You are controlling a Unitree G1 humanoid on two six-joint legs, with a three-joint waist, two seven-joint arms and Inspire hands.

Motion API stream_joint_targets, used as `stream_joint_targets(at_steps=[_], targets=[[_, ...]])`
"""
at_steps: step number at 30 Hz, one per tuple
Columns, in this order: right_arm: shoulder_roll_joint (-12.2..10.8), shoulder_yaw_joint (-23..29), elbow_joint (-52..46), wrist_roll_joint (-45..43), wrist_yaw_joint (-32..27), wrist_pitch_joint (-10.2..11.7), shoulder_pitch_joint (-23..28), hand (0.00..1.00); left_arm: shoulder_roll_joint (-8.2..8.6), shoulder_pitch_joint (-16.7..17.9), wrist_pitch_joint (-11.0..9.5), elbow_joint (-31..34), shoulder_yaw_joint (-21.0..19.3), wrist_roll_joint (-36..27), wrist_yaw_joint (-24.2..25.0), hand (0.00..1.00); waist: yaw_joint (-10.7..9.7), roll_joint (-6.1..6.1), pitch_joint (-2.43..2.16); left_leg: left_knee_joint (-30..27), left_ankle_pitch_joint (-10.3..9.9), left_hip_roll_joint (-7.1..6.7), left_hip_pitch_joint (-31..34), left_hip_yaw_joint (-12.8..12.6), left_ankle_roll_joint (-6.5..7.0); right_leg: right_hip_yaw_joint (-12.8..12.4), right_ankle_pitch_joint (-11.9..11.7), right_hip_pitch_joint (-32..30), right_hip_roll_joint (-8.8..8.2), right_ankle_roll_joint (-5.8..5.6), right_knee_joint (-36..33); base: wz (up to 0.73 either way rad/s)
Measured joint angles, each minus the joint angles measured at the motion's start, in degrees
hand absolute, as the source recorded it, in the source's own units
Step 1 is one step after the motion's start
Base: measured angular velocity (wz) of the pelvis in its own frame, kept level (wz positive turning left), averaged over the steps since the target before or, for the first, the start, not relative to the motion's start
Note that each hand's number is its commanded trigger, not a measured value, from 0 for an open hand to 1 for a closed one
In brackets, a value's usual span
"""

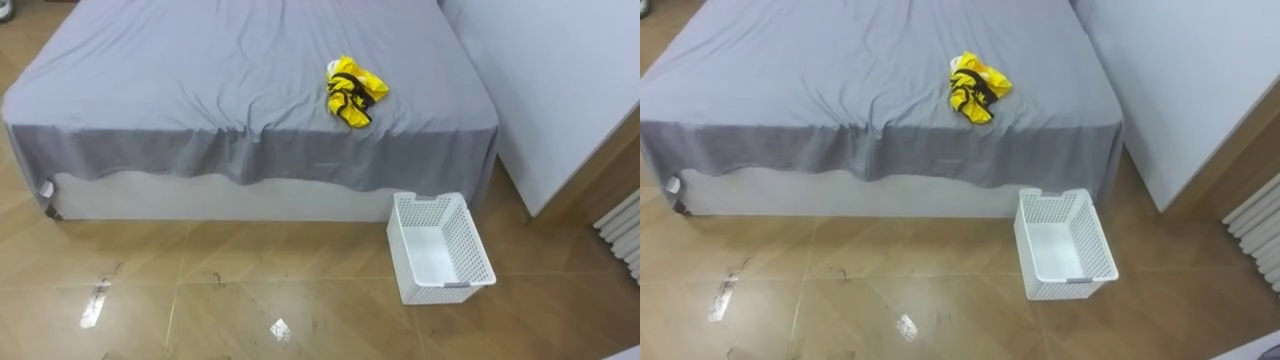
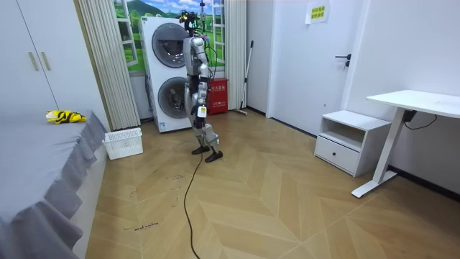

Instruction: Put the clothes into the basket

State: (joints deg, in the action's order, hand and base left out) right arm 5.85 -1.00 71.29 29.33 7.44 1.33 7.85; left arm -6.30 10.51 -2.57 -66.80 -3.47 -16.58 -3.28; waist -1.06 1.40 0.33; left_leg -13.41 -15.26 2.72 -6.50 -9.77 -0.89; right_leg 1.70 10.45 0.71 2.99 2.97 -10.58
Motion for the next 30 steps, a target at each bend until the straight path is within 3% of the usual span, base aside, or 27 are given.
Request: stream_joint_targets(at_steps=[2,4,5,6,7,8,9,10,11,12,13,14,15,16,17,18,19,20,21,23,24,25,26,27,28,29,30], targets=[[0.08,-0.25,0.02,1.41,0.12,0.00,0.05,0.00,-0.04,0.01,-0.02,0.62,-0.49,-1.97,-0.10,0.00,0.17,-0.05,-0.01,-10.54,-1.59,1.32,3.97,-1.40,-0.64,-0.09,2.04,-0.06,0.06,1.14,-2.36,0.00],[0.31,-0.18,0.30,2.19,0.26,-0.07,0.26,0.00,0.02,0.10,-0.19,1.24,-0.91,-2.26,-0.16,0.00,0.02,-0.65,-0.02,-19.70,-1.56,2.68,7.48,-0.94,-0.61,-0.84,2.47,0.95,0.25,1.81,-2.62,0.00],[0.55,-0.07,0.25,2.45,0.24,-0.10,0.02,0.00,0.13,0.16,-0.34,1.58,-0.90,-4.42,-0.09,0.00,-0.05,-0.67,0.19,-25.87,-1.58,3.20,10.92,0.24,0.43,-2.15,3.30,1.77,0.74,2.17,-3.81,0.00],[0.69,-0.02,0.17,2.84,0.21,-0.05,0.13,0.00,0.35,0.22,-0.45,1.79,-0.88,-5.21,-0.03,0.00,-0.05,-0.96,-0.04,-26.57,-1.94,2.89,12.17,0.75,0.95,-2.32,3.82,1.83,0.68,2.26,-4.30,0.00],[1.10,-0.06,0.18,3.92,0.10,-0.16,0.26,0.00,0.82,0.12,-0.50,2.63,-0.70,-6.53,0.01,0.00,-0.16,-0.94,-0.23,-24.98,-2.45,1.31,15.51,0.99,1.80,-2.42,4.68,1.83,0.02,2.26,-4.89,-0.10],[1.32,-0.02,0.21,4.14,0.05,-0.31,0.32,0.00,1.09,-0.28,-0.99,3.18,-0.72,-7.93,0.09,0.00,-0.05,-0.52,-0.31,-20.56,-2.13,-0.47,19.14,0.71,1.81,-2.93,5.57,1.73,-0.97,1.93,-5.51,-0.14],[1.44,-0.05,0.21,4.10,0.08,-0.44,0.31,0.00,1.18,-0.24,-1.48,3.24,-0.73,-8.42,0.13,0.00,0.02,-0.51,-0.31,-17.58,-1.45,-1.27,20.99,0.52,1.17,-3.15,5.90,1.84,-1.41,1.81,-5.53,-0.26],[1.79,-0.39,0.22,4.04,0.14,-1.08,0.20,0.00,1.20,-0.20,-2.41,3.26,-0.86,-9.31,0.15,0.00,0.33,-0.55,-0.31,-9.75,1.71,-2.32,24.01,0.62,0.20,-3.23,6.73,1.93,-2.10,1.55,-5.61,-0.37],[1.87,-0.33,0.15,3.78,0.13,-1.77,0.37,0.00,1.11,0.56,-3.26,3.27,-1.22,-10.31,0.15,0.00,0.57,-0.44,-0.41,-4.82,6.47,-2.47,25.92,0.70,0.15,-3.55,7.88,2.77,-2.84,1.13,-5.55,-0.38],[1.91,-0.39,-0.02,3.75,0.13,-2.00,0.55,0.00,1.14,0.58,-3.54,3.45,-1.51,-10.42,0.15,0.00,0.49,-0.55,-0.32,-2.84,8.28,-2.31,26.35,0.73,0.10,-3.85,8.33,3.43,-3.13,1.00,-5.32,-0.29],[2.01,-0.78,-0.16,3.74,0.13,-2.32,0.70,0.00,1.18,1.32,-3.95,4.37,-1.59,-10.92,0.15,0.00,-0.03,-0.41,-0.40,-0.11,12.43,-2.29,26.85,0.38,0.35,-4.21,9.52,4.69,-3.75,0.57,-4.83,-0.09],[2.11,-1.10,-0.29,3.77,0.15,-2.61,0.67,0.00,1.14,1.81,-4.14,4.83,-1.81,-11.41,0.22,0.00,-0.11,-0.05,-0.52,0.17,15.74,-2.77,27.26,-1.18,1.73,-4.91,10.68,5.58,-4.81,-0.10,-4.13,0.00],[2.22,-1.06,-0.31,3.76,0.15,-2.67,0.59,0.00,1.14,1.85,-4.16,4.86,-1.91,-11.78,0.32,0.00,-0.14,0.27,-0.67,0.01,16.77,-3.13,27.62,-2.41,2.72,-5.17,11.10,5.90,-5.50,-0.62,-3.69,0.14],[2.37,-0.80,-0.33,3.30,0.19,-2.69,0.53,0.00,1.06,1.78,-4.18,4.82,-1.95,-12.04,0.62,0.00,0.02,1.16,-0.82,-1.37,17.19,-4.67,28.88,-4.12,4.16,-5.25,11.74,6.15,-7.64,-2.26,-2.97,0.15],[2.46,0.47,-0.29,2.19,0.10,-2.69,0.07,0.00,1.03,1.49,-4.41,4.72,-2.00,-12.17,1.29,0.00,-0.06,2.01,-1.16,-3.63,14.20,-6.65,29.30,-5.47,7.52,-5.93,12.67,6.04,-10.00,-3.01,-3.48,0.17],[2.43,0.91,-0.33,1.74,-0.01,-2.64,-0.09,0.00,0.99,1.42,-4.66,4.65,-1.99,-12.18,1.59,0.00,0.07,2.33,-0.88,-4.88,12.76,-7.40,29.29,-5.78,7.87,-5.64,12.96,5.92,-10.82,-3.41,-4.51,0.08],[2.19,1.94,-0.90,1.65,-0.13,-2.61,0.00,0.00,0.90,1.41,-5.14,4.13,-1.84,-12.09,1.81,0.00,0.17,2.42,-0.77,-7.60,9.86,-8.23,28.60,-6.01,8.76,-4.31,12.54,5.27,-11.85,-4.70,-8.50,0.00],[1.88,2.52,-2.44,1.67,-0.56,-2.55,0.61,0.00,0.90,1.41,-5.18,3.30,-1.77,-12.04,1.90,0.00,0.90,2.42,-0.69,-8.61,6.96,-8.76,25.85,-6.09,9.05,-2.94,10.80,4.36,-12.39,-7.02,-15.46,-0.10],[1.67,2.55,-3.24,1.84,-0.62,-2.34,0.65,0.00,0.79,1.38,-5.20,2.85,-0.90,-12.03,1.88,0.00,1.36,2.52,-0.57,-8.22,5.99,-9.15,23.86,-6.19,9.15,-2.29,9.04,3.51,-12.89,-7.79,-20.23,-0.14],[1.12,2.23,-6.11,2.00,-1.01,-1.53,0.39,0.00,0.24,1.15,-5.16,2.14,2.56,-11.26,1.33,0.00,1.67,1.53,-0.05,-4.25,3.57,-9.93,16.05,-5.11,9.48,-0.35,-2.76,-2.18,-13.99,-7.38,-37.93,-0.06],[1.08,2.24,-7.60,1.70,-1.06,-1.38,0.18,0.00,0.35,0.91,-5.15,2.18,2.76,-10.57,1.15,0.00,1.78,1.53,-0.07,-3.34,3.10,-9.95,14.55,-4.77,9.55,0.40,-2.45,-4.16,-14.23,-7.06,-41.76,-0.03],[1.07,2.22,-10.05,1.60,-0.95,-1.03,-0.22,0.00,0.62,0.20,-5.15,2.17,2.96,-9.20,0.97,0.00,1.86,0.72,0.22,-1.64,2.52,-9.67,11.74,-3.97,9.41,2.27,-0.16,-8.33,-14.02,-6.00,-46.35,0.00],[1.06,2.23,-13.41,1.72,-0.98,-1.01,-0.77,0.00,0.61,-0.88,-5.20,2.25,3.43,-7.78,0.92,0.00,1.97,0.05,0.61,0.02,2.35,-9.06,9.42,-3.20,9.26,4.02,2.99,-12.29,-13.23,-4.57,-46.91,0.05],[1.06,2.21,-15.09,1.73,-0.96,-0.94,-0.96,0.00,0.55,-1.39,-5.20,2.55,3.83,-7.52,0.84,0.00,2.04,-0.34,0.86,0.64,2.11,-8.61,8.41,-2.61,9.15,4.83,4.28,-14.48,-12.34,-4.23,-45.95,0.21],[0.79,2.19,-17.68,1.76,-1.08,-0.75,-1.57,0.00,0.49,-2.53,-5.26,2.79,4.49,-7.36,0.69,0.00,2.20,-1.08,1.15,1.55,1.85,-7.70,6.84,-1.76,9.04,6.22,5.85,-18.24,-10.26,-3.72,-41.63,0.25],[0.52,2.09,-20.27,1.52,-1.22,-0.73,-1.70,0.00,0.43,-3.68,-5.27,2.86,5.51,-6.57,0.47,0.00,2.35,-1.24,1.15,2.89,1.60,-7.08,5.19,-1.16,8.66,6.98,6.07,-21.84,-8.46,-3.28,-34.57,0.30],[0.27,1.92,-22.28,1.08,-1.37,-0.76,-1.47,0.00,0.25,-3.94,-5.27,3.17,6.09,-6.17,0.42,0.00,2.53,-1.22,1.09,3.37,1.29,-6.93,4.40,-0.59,8.35,7.36,5.87,-23.14,-7.79,-3.14,-30.32,0.37]])
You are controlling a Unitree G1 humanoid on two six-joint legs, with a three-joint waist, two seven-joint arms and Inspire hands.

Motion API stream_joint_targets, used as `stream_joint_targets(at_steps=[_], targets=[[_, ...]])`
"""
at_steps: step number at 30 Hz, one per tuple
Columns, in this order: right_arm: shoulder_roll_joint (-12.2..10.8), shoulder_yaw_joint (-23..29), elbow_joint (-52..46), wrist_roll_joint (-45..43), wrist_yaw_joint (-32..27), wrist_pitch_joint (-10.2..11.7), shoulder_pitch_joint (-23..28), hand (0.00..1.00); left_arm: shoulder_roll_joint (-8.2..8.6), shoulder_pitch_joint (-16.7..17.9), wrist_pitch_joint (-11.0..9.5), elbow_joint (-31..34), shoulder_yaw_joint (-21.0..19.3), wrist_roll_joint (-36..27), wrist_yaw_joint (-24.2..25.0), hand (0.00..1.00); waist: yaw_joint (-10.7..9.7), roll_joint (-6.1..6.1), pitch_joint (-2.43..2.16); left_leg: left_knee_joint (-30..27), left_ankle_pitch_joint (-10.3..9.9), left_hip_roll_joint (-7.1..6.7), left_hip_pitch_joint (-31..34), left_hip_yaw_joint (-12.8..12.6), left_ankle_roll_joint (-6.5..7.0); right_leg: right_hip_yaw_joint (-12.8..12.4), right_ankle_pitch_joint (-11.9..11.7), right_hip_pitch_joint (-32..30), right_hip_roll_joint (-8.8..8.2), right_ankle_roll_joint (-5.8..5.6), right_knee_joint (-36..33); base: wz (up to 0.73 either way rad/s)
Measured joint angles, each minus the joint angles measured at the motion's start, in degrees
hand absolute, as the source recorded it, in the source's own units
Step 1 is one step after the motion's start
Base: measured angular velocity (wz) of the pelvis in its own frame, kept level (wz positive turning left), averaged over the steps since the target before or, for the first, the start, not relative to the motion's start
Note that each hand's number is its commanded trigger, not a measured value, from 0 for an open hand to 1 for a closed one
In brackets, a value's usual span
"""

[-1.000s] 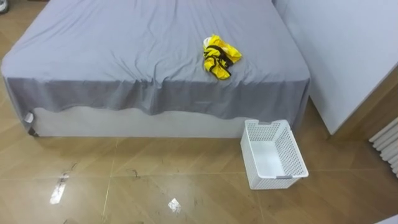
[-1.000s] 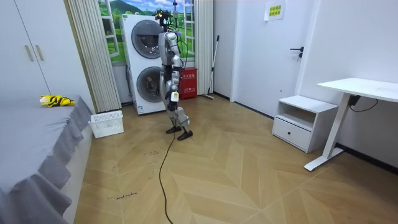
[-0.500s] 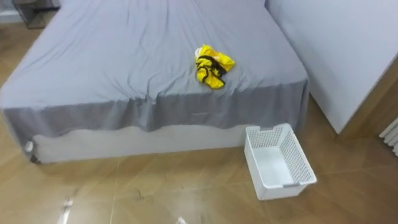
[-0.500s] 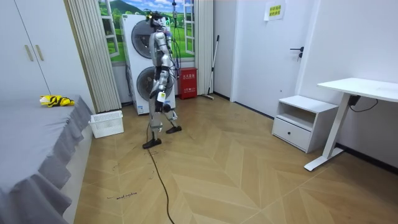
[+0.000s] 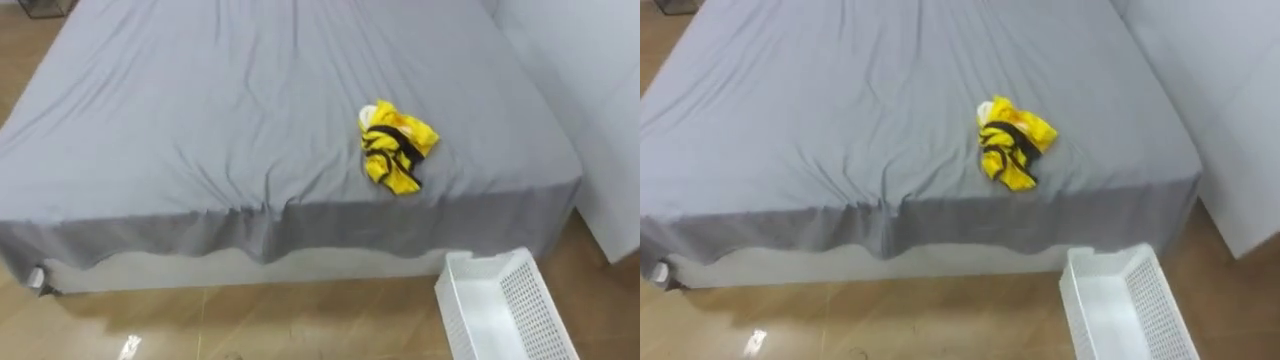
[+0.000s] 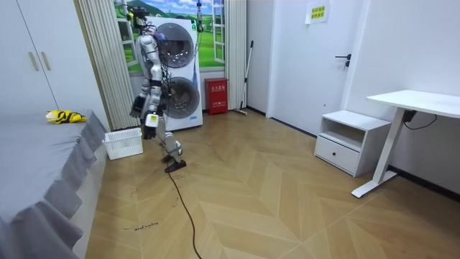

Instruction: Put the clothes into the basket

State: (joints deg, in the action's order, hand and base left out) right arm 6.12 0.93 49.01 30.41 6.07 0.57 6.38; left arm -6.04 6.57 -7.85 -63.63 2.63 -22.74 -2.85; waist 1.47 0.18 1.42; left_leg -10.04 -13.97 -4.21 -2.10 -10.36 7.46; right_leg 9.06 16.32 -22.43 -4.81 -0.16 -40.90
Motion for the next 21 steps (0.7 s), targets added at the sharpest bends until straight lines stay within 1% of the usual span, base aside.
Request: stream_joint_targets(at_steps=[1,2,3,4,5,6,7,8,9,10,11,12,13,14,15,16,17,18,19,20,21], targets=[[-0.44,-0.52,-4.25,-0.59,-0.11,0.02,0.53,0.00,-0.11,-0.22,0.03,0.32,1.39,-0.02,0.01,0.00,-0.31,-0.17,-0.01,0.80,-1.10,0.37,-1.79,1.02,-0.64,1.16,-1.92,-1.54,1.03,0.65,9.62,0.47],[-0.75,-1.23,-5.60,-0.48,0.29,0.89,0.05,0.00,0.05,-0.12,0.24,0.35,2.47,0.16,0.12,0.00,-0.65,-0.32,-0.08,1.33,-1.98,0.82,-3.97,1.69,-1.35,2.64,-7.91,-1.74,1.67,1.70,18.07,0.53],[-0.81,-1.60,-5.53,-0.44,0.42,1.39,-0.20,0.00,0.13,-0.02,0.36,0.38,3.07,0.50,0.19,0.00,-0.94,-0.50,-0.25,1.35,-2.22,1.22,-5.12,2.10,-1.74,3.61,-11.13,-1.52,1.94,2.40,20.99,0.55],[-0.89,-2.09,-5.57,-0.45,0.45,2.00,-0.26,0.00,0.24,0.45,0.38,0.85,3.71,0.68,0.69,0.00,-1.16,-0.28,-1.06,1.35,-2.36,1.82,-6.75,2.30,-2.01,4.61,-16.53,-0.36,2.38,4.27,25.31,0.41],[-0.93,-2.07,-5.59,-0.43,0.56,2.52,-0.71,0.00,0.31,0.93,0.33,0.70,3.89,1.12,1.26,0.00,-0.46,-0.65,-1.74,0.99,-3.45,3.14,-7.91,2.56,-3.96,3.72,-19.43,0.02,4.12,5.59,25.25,0.22],[-0.96,-2.02,-5.81,-0.68,0.36,2.61,-1.26,0.00,0.43,1.08,0.41,0.49,3.90,1.20,1.42,0.00,0.05,-1.06,-2.07,0.68,-4.30,4.29,-8.36,2.59,-5.46,3.99,-19.03,0.35,5.11,5.70,24.26,-0.21],[-1.02,-2.49,-7.10,-1.06,0.02,2.61,-2.48,0.00,0.37,2.09,0.43,0.41,3.63,1.18,1.87,0.00,0.82,-2.00,-1.79,0.21,-4.86,6.02,-8.89,2.18,-7.42,5.11,-17.26,0.89,6.60,6.81,21.87,-0.28],[-1.01,-2.89,-9.65,-1.59,-0.04,2.53,-2.96,0.00,0.37,2.64,0.44,0.32,3.03,1.45,2.29,0.00,0.52,-2.68,-1.35,-0.97,-4.72,7.25,-9.51,1.52,-9.12,5.74,-15.27,1.02,7.36,7.62,19.24,-0.20],[-0.99,-2.93,-10.77,-1.70,-0.02,2.53,-2.97,0.00,0.37,2.99,0.44,0.35,2.73,1.98,2.40,0.00,0.17,-2.76,-1.29,-2.21,-4.39,7.40,-9.61,0.91,-9.83,5.92,-14.27,1.22,7.43,8.07,18.00,0.05],[-0.87,-3.18,-12.40,-1.68,-0.14,2.45,-2.85,0.00,0.31,3.53,0.43,0.33,2.47,2.26,2.47,0.00,-0.30,-2.51,-1.22,-5.77,-2.97,7.86,-9.69,0.37,-11.88,6.10,-12.42,2.67,7.25,8.32,16.32,0.10],[-0.32,-3.84,-14.27,-1.64,-0.24,2.36,-2.51,0.00,0.32,4.21,0.37,0.80,2.42,2.13,2.46,0.00,-0.83,-2.31,-0.94,-10.39,-0.93,8.37,-9.77,0.38,-13.00,7.63,-10.75,4.66,6.88,8.66,14.78,0.07],[0.09,-4.46,-14.85,-1.59,-0.11,2.36,-2.41,0.00,0.28,4.51,0.25,1.05,2.39,2.08,2.44,0.00,-1.01,-2.22,-0.83,-13.15,0.13,8.70,-9.66,0.36,-13.04,8.67,-10.11,5.99,6.79,8.65,14.60,-0.12],[0.25,-5.20,-15.97,-1.46,0.21,2.35,-2.20,0.00,-0.07,5.75,0.22,1.76,2.08,2.08,2.40,0.00,-1.09,-1.88,-0.72,-19.48,3.21,9.33,-8.40,-0.42,-12.86,9.09,-8.67,9.66,7.09,8.99,17.13,-0.26],[0.31,-5.48,-17.32,-1.37,0.42,2.66,-1.84,0.00,-0.42,6.71,0.15,1.89,1.69,2.09,2.47,0.00,-1.33,-0.88,-0.88,-27.09,7.09,10.35,-5.70,-0.47,-12.98,8.58,-7.24,13.34,7.43,8.16,21.12,-0.26],[0.46,-5.47,-17.96,-1.47,0.35,2.84,-1.81,0.00,-0.41,6.57,0.14,1.89,1.44,2.07,2.47,0.00,-1.39,-0.55,-0.73,-30.47,7.47,11.06,-4.08,-0.41,-12.82,8.27,-6.72,14.60,7.83,8.02,22.63,-0.08],[0.51,-5.33,-17.99,-1.73,0.13,3.27,-2.08,0.00,-0.52,6.05,0.17,1.94,1.11,2.00,2.45,0.00,-1.91,-0.75,-0.67,-34.82,5.40,12.86,-1.01,-0.39,-11.72,8.24,-6.66,16.24,8.58,8.01,24.55,0.11],[0.58,-5.33,-18.00,-1.67,-0.04,3.22,-2.15,0.00,-0.82,5.69,0.15,2.19,0.98,1.98,2.31,0.00,-2.51,-0.04,-0.26,-36.46,2.52,13.85,2.44,-0.52,-10.98,8.20,-6.65,17.72,8.72,8.00,26.08,0.13],[0.68,-5.28,-17.98,-1.66,-0.19,3.21,-2.14,0.00,-0.92,5.70,0.03,2.40,0.81,1.85,2.24,0.00,-2.61,0.38,-0.12,-36.53,1.22,13.89,4.24,-0.53,-10.78,7.89,-6.64,18.40,8.72,7.91,26.82,0.00],[1.30,-5.24,-18.08,-1.65,-0.77,3.20,-1.94,0.00,-1.00,5.78,-0.13,3.24,0.45,0.42,2.16,0.00,-2.46,0.87,-0.13,-35.51,-1.12,13.46,7.88,0.15,-10.66,7.00,-6.74,19.34,8.70,7.56,28.02,-0.29],[2.07,-5.11,-18.57,-1.66,-1.68,3.12,-1.81,0.00,-1.00,6.07,-0.44,4.40,0.56,-0.98,2.21,0.00,-1.75,1.04,-0.19,-32.78,-3.16,12.93,11.17,0.86,-10.80,5.91,-6.63,20.07,8.56,7.11,28.42,-0.44],[2.36,-4.90,-18.60,-1.66,-2.04,3.11,-1.83,0.00,-0.99,6.08,-0.92,4.59,0.72,-1.94,2.22,0.00,-1.14,1.17,-0.23,-30.35,-3.80,12.36,12.21,1.33,-10.79,4.96,-6.39,20.20,8.27,6.77,28.38,-0.64]])
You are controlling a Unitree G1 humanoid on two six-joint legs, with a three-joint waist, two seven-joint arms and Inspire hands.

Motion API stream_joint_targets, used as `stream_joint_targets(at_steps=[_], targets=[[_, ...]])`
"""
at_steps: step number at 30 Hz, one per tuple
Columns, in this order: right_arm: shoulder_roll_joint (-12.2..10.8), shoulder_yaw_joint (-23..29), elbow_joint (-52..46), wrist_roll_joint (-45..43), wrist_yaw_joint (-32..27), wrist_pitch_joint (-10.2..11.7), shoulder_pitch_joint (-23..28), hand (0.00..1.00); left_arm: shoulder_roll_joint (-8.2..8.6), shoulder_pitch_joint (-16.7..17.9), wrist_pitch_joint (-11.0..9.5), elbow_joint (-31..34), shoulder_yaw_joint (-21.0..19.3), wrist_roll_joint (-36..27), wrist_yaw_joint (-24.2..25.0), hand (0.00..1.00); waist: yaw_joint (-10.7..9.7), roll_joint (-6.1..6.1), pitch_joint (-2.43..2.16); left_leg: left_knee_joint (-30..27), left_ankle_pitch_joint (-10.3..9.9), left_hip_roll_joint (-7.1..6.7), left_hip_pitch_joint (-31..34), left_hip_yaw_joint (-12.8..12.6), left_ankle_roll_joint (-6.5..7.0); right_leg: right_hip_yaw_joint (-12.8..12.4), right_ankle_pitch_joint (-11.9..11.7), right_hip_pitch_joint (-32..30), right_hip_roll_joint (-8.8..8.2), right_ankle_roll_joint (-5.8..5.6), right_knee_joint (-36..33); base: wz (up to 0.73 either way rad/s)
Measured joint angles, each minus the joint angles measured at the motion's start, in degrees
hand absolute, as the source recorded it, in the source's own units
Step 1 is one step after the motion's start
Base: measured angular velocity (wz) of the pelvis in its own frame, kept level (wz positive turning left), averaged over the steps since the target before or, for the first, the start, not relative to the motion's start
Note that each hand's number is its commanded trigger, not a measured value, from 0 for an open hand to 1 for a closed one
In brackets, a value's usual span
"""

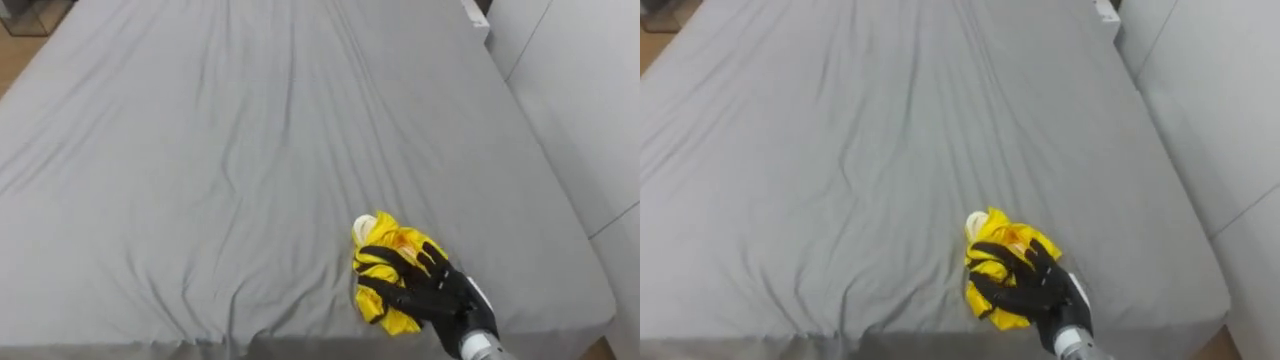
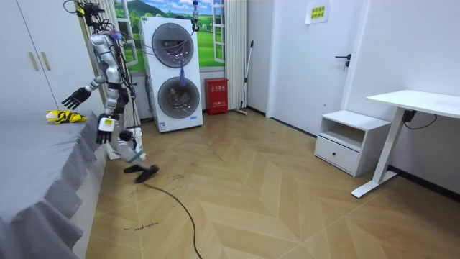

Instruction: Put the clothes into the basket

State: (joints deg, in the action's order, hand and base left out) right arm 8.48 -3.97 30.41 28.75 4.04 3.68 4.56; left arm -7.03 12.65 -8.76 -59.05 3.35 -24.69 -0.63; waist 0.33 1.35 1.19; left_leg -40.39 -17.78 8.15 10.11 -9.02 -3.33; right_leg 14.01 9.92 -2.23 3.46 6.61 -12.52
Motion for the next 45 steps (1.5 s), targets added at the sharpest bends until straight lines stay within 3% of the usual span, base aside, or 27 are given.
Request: stream_joint_targets(at_steps=[1,2,3,4,5,9,15,18,23,27,29,37,40,42,43,44,45], targets=[[0.39,0.76,-0.03,-0.01,-0.65,-0.02,-0.04,0.00,0.03,-0.01,-0.63,0.06,0.12,-1.54,0.00,0.00,1.10,0.26,-0.36,6.87,-0.13,-1.09,1.81,0.62,-0.05,-1.87,0.37,0.09,-0.52,-0.59,-0.16,-0.81],[0.90,1.35,-0.44,-0.03,-1.64,0.03,-0.12,0.00,0.01,-0.04,-1.36,0.01,0.23,-2.27,0.04,0.00,1.70,-0.07,-0.71,13.09,2.64,-1.76,3.46,1.50,1.36,-3.70,0.77,-0.20,-0.68,-1.37,-0.65,-0.82],[1.03,1.44,-0.69,-0.12,-2.21,0.00,-0.04,0.00,-0.12,0.19,-1.62,-0.14,0.07,-2.38,0.07,0.00,1.91,0.11,-0.95,13.73,4.06,-2.04,3.52,1.42,2.65,-4.68,1.18,-0.46,-0.97,-1.97,-1.24,-0.62],[0.99,1.49,-1.74,-0.75,-2.91,-0.05,0.16,0.00,-0.41,0.68,-2.27,-1.00,-0.37,-2.37,0.18,0.00,1.41,0.22,-1.91,16.34,4.31,-3.31,2.08,1.07,3.27,-5.06,1.48,-0.89,-1.67,-2.91,-1.67,-0.35],[1.05,2.16,-3.46,-1.23,-3.42,0.04,0.15,0.00,-0.65,0.54,-2.41,-2.23,-0.40,-2.13,0.38,0.00,0.99,0.58,-1.89,18.43,4.95,-4.19,0.80,0.29,4.12,-5.19,1.16,-0.93,-2.43,-3.42,-1.55,-0.28],[1.32,5.16,-4.14,-1.54,-4.85,2.38,-0.65,0.00,-0.71,0.63,-2.30,-3.44,-0.55,-2.15,1.44,0.00,0.92,0.98,-1.87,21.78,6.20,-6.09,-0.48,-0.08,5.17,-4.42,0.79,-1.25,-4.29,-4.11,-1.06,-0.06],[1.62,5.34,0.88,-3.16,-6.84,2.87,-5.99,0.00,-1.01,-1.87,0.13,-3.66,-0.78,-1.42,1.82,0.00,0.94,0.44,-0.60,23.08,6.67,-7.24,1.53,0.27,5.79,-3.55,1.20,-3.57,-5.41,-4.86,-1.16,0.07],[1.83,5.17,3.46,-5.80,-7.13,2.95,-8.48,0.00,-1.33,-3.15,0.89,-4.47,-0.77,-1.33,1.81,0.00,0.96,0.60,-0.40,23.28,7.27,-7.82,3.96,1.32,5.92,-3.07,1.31,-5.80,-5.76,-5.04,-1.48,0.16],[3.34,3.85,15.07,-9.06,-6.36,2.52,-16.14,0.00,-2.01,-5.47,2.60,-5.40,-0.73,-0.99,2.58,0.00,2.24,0.74,-0.31,23.29,7.86,-7.96,6.76,1.26,6.27,-2.78,1.32,-8.74,-6.07,-5.06,-2.37,0.03],[3.92,1.89,19.56,-9.47,-6.22,1.57,-19.39,0.00,-2.29,-6.20,3.46,-5.27,-0.18,-0.98,2.70,0.00,3.32,0.75,-0.27,22.96,7.98,-7.96,8.06,1.18,6.33,-2.49,1.32,-9.92,-6.11,-5.06,-2.49,0.00],[4.92,0.41,24.14,-11.45,-5.32,1.68,-22.20,0.00,-2.45,-7.57,3.65,-5.47,0.25,-0.27,2.79,0.00,4.08,0.59,0.13,22.93,8.55,-8.11,9.42,1.47,6.45,-1.88,1.25,-11.06,-6.31,-5.16,-2.50,0.10],[6.92,-1.40,33.67,-13.72,-4.60,2.25,-26.37,0.00,-3.19,-10.90,4.87,-7.88,1.78,0.13,4.10,0.00,5.76,0.40,0.43,22.76,9.50,-8.72,12.16,3.94,6.45,0.31,1.23,-12.64,-6.51,-5.16,-2.60,0.16],[7.69,-1.53,36.49,-15.75,-4.81,2.49,-28.60,0.00,-3.20,-12.35,5.17,-7.93,2.56,0.12,4.00,0.00,6.47,0.48,1.27,23.31,9.67,-8.88,12.89,4.49,6.44,0.86,1.22,-13.77,-6.57,-5.15,-3.19,0.10],[8.05,-1.57,37.64,-16.06,-5.15,2.48,-29.54,0.00,-3.20,-12.54,5.31,-7.82,2.57,0.12,3.77,0.00,6.41,0.61,1.40,23.73,10.17,-8.99,13.72,4.69,6.52,1.28,1.01,-14.55,-6.47,-5.11,-3.13,0.10],[8.32,-1.66,38.06,-16.06,-5.17,2.53,-29.56,0.38,-3.20,-12.55,5.45,-7.79,2.58,0.11,3.74,0.00,6.40,0.60,1.40,23.84,10.43,-9.02,14.12,5.00,6.54,1.66,0.73,-14.81,-6.43,-5.05,-3.00,0.13],[8.57,-1.70,38.38,-16.06,-5.16,2.54,-29.84,0.94,-3.20,-12.68,5.54,-7.80,2.57,0.07,3.73,0.00,6.43,0.61,1.40,23.82,10.56,-9.07,14.42,5.33,6.55,1.91,0.60,-14.93,-6.39,-5.04,-2.92,0.13],[8.62,-1.71,38.53,-16.11,-5.16,2.53,-29.97,1.00,-3.20,-12.71,5.58,-7.79,2.55,0.08,3.73,0.00,6.47,0.61,1.40,23.85,10.65,-9.08,14.45,5.45,6.55,1.97,0.47,-14.93,-6.36,-5.06,-2.85,0.09]])
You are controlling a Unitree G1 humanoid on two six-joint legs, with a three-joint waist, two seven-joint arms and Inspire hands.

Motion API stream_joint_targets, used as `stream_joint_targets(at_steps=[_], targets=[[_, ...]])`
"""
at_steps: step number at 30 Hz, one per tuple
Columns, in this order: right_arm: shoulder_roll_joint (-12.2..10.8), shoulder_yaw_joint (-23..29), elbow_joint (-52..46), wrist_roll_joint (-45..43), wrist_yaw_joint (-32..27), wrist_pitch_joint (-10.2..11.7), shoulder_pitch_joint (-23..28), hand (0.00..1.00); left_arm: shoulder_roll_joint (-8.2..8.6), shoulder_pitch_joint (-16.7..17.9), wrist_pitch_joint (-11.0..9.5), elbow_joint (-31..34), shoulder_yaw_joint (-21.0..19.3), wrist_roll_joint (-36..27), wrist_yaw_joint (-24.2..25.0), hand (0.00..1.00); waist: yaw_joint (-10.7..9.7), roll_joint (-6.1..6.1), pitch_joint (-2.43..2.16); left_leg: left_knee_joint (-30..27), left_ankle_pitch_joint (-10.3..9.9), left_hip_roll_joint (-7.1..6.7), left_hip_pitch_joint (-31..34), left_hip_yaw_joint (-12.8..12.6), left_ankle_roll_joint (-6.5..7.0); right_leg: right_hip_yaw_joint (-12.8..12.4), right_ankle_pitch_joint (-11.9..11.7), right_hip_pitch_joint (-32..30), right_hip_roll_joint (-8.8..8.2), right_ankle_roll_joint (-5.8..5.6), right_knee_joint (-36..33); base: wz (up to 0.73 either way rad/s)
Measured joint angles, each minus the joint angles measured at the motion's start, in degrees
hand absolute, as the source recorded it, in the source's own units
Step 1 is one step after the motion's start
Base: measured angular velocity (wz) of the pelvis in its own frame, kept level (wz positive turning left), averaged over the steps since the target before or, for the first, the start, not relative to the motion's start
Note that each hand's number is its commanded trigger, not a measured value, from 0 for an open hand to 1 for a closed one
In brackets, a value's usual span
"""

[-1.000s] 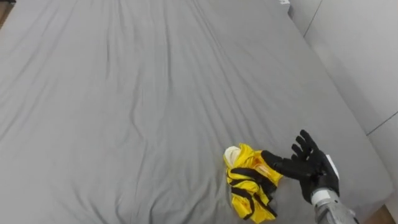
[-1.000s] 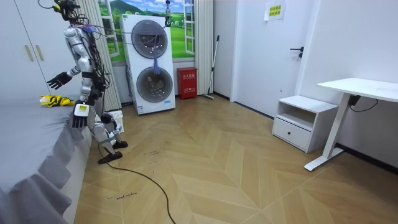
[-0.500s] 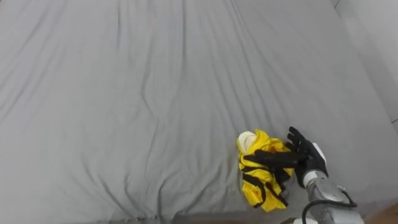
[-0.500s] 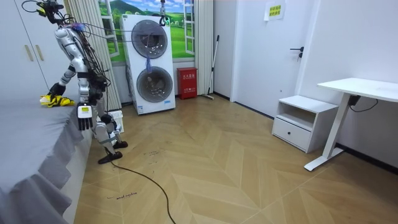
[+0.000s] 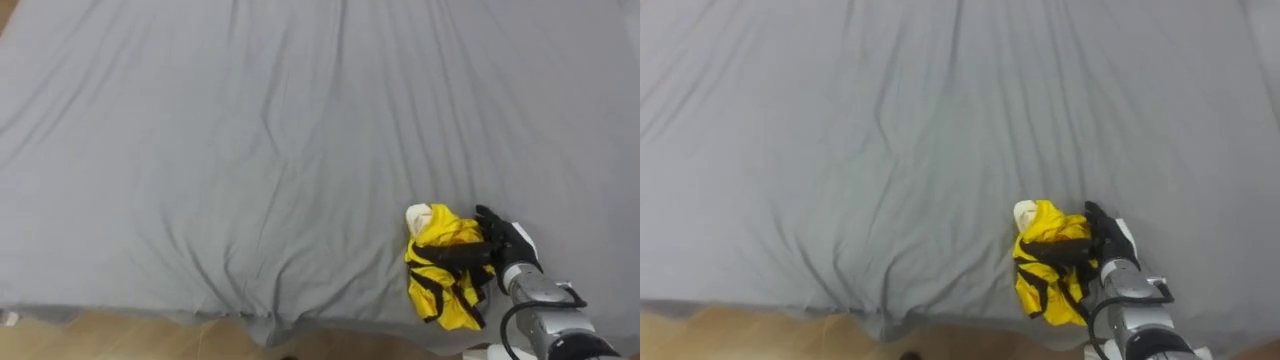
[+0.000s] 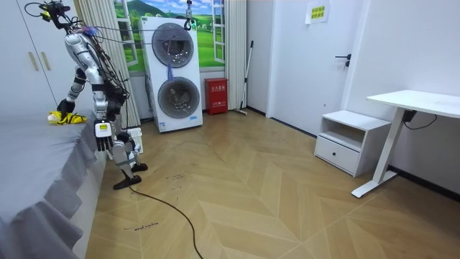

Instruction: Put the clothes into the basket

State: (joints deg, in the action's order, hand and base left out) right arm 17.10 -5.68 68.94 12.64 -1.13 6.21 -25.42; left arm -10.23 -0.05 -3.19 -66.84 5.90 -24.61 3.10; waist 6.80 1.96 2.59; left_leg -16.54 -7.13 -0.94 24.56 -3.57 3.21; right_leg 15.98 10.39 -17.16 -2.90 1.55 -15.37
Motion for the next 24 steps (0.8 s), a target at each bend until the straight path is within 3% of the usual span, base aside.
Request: stream_joint_targets(at_steps=[4,8,13,24], targets=[[0.54,0.04,0.31,-3.00,-0.21,0.03,-0.18,1.00,0.00,-0.18,0.00,0.24,0.00,0.16,0.00,0.00,0.31,0.00,-0.01,0.22,0.37,-0.04,0.53,0.26,0.04,0.02,-0.53,-0.28,0.16,-0.02,0.74,0.00],[2.47,0.04,0.66,-3.71,-0.55,0.00,-0.17,1.00,0.00,-0.45,0.11,0.30,0.35,0.10,-0.05,0.00,0.62,0.02,-0.03,0.23,0.61,-0.03,0.69,0.35,0.04,-0.03,-0.72,-0.51,0.18,0.03,0.74,0.00],[2.34,0.04,0.87,-3.83,-0.83,-0.03,0.31,1.00,-0.13,-1.37,0.37,0.07,1.23,0.16,-0.15,0.00,0.60,-0.04,-0.13,0.44,0.73,0.08,0.54,0.33,-0.07,0.57,-0.74,-0.30,0.15,0.07,0.82,0.01],[0.27,0.18,-2.91,-6.15,-2.92,-1.39,6.29,1.00,-0.34,-1.56,1.09,-1.95,1.09,0.54,-1.45,0.00,-0.41,1.31,-1.01,2.68,1.18,-0.03,-4.11,-1.14,-0.15,-0.51,-0.74,3.47,-0.12,0.06,1.95,-0.03]])
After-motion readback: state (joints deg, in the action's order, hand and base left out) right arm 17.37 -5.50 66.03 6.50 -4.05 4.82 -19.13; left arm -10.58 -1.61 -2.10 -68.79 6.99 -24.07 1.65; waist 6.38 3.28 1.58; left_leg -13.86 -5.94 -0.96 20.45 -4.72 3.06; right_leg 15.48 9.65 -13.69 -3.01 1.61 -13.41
